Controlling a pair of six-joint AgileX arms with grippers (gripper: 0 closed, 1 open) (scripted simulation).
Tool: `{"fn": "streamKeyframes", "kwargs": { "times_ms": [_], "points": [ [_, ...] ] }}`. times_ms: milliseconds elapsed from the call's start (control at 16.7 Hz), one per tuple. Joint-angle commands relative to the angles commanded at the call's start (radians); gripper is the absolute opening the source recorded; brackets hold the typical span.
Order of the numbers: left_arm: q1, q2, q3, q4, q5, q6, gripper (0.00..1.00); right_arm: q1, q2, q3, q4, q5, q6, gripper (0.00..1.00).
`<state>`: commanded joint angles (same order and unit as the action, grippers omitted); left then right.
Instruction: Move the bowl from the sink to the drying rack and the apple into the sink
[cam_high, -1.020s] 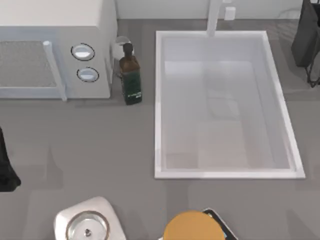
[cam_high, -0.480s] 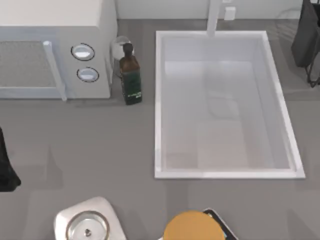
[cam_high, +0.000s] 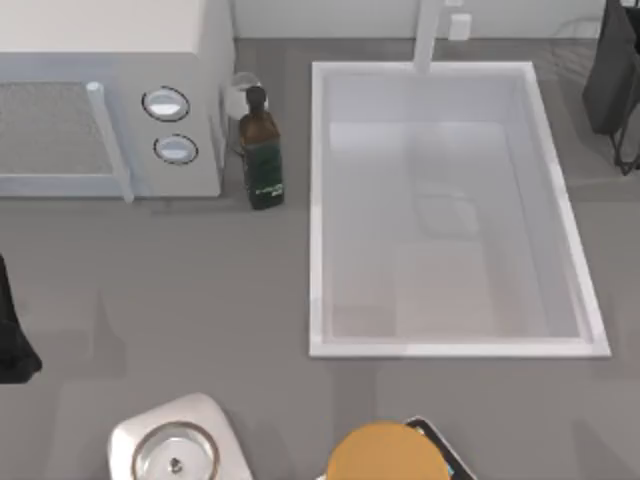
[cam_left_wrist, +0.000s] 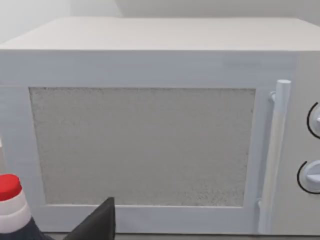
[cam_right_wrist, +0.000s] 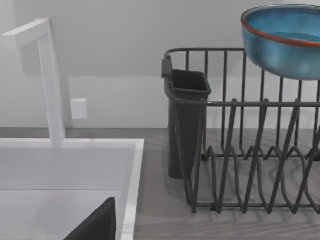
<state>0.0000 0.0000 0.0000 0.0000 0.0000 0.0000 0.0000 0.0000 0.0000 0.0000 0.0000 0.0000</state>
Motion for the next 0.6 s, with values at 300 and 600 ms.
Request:
{"fn": "streamKeyframes", "kwargs": {
  "times_ms": [300,600],
  "points": [
    [0.000,0.000,0.000,0.000,0.000,0.000,1.00,0.000,0.000,0.000,0.000,0.000,0.000,1.00],
    [0.000,0.000,0.000,0.000,0.000,0.000,1.00,-0.002,0.010,0.008,-0.007,-0.001,-0.002,1.00]
  ]
}}
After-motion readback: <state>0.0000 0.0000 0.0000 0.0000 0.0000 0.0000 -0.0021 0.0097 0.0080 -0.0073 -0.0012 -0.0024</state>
